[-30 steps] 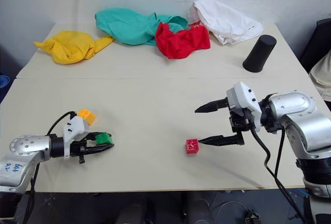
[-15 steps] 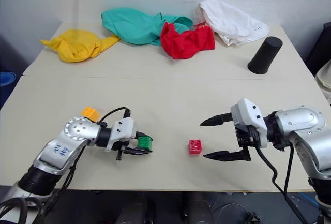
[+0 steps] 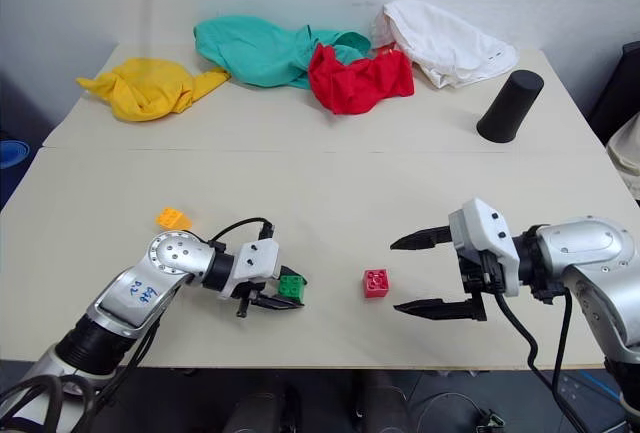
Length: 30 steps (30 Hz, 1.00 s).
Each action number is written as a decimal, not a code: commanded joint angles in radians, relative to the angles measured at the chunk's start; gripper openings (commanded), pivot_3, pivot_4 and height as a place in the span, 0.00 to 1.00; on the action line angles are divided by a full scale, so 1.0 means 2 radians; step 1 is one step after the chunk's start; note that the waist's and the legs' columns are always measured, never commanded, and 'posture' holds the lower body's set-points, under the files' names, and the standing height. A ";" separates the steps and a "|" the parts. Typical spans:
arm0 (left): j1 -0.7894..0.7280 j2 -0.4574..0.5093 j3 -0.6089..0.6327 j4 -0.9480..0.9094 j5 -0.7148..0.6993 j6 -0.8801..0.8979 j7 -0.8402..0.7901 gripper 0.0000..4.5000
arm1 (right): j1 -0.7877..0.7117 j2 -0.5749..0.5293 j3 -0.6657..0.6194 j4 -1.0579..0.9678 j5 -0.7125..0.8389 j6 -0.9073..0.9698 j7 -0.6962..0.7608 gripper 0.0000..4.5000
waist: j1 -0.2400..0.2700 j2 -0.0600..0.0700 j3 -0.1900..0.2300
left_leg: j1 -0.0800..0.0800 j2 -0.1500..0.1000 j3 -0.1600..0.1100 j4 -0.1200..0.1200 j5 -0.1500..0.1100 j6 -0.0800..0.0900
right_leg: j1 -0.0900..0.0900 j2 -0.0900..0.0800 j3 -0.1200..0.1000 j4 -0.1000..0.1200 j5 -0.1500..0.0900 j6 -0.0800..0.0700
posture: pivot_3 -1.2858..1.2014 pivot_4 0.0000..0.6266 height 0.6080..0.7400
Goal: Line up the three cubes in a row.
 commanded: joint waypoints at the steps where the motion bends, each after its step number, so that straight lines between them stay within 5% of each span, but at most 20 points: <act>1: 0.006 -0.001 0.010 -0.017 -0.010 0.017 0.003 0.34 | -0.013 -0.003 0.000 -0.004 0.002 -0.008 -0.002 1.00 | 0.000 0.000 0.000 | 0.000 0.000 0.000 0.000 0.000 0.000 | 0.000 0.000 0.000 0.000 0.000 0.000 | 0.52 0.24 1.00; 10: 0.030 0.027 0.051 -0.053 -0.048 0.051 -0.003 0.99 | -0.036 0.004 0.020 0.016 -0.004 -0.016 0.002 1.00 | -0.001 0.000 0.000 | 0.000 0.000 0.000 0.000 0.000 0.000 | 0.000 0.000 0.000 0.000 0.000 0.000 | 0.52 0.24 1.00; 16: 0.082 0.080 0.150 -0.096 -0.093 0.088 0.002 1.00 | -0.059 0.006 0.033 0.040 -0.009 -0.027 0.013 1.00 | -0.003 0.000 0.000 | 0.000 0.000 0.000 0.000 0.000 0.000 | 0.000 0.000 0.000 0.000 0.000 0.000 | 0.52 0.24 1.00; 20: 0.210 0.112 0.344 -0.118 -0.133 0.131 0.016 1.00 | -0.094 0.017 0.048 0.066 -0.006 -0.029 0.027 1.00 | -0.008 0.000 0.000 | 0.000 0.001 0.000 0.000 0.000 0.000 | 0.000 0.000 0.000 0.000 0.000 0.000 | 0.52 0.24 1.00; 24: 0.322 0.086 0.479 -0.114 -0.118 0.124 0.055 1.00 | -0.123 0.032 0.064 0.093 -0.013 -0.036 0.042 1.00 | -0.013 0.000 0.000 | 0.000 0.001 0.000 0.000 0.000 0.000 | 0.000 0.000 0.000 0.000 0.000 0.000 | 0.52 0.24 1.00; 30: 0.366 0.036 0.530 -0.082 -0.093 0.084 0.130 1.00 | -0.154 0.053 0.087 0.123 -0.026 -0.048 0.056 1.00 | -0.008 0.000 0.000 | 0.000 0.000 -0.001 0.000 0.000 0.001 | 0.000 -0.002 -0.001 0.000 0.000 0.000 | 0.52 0.24 1.00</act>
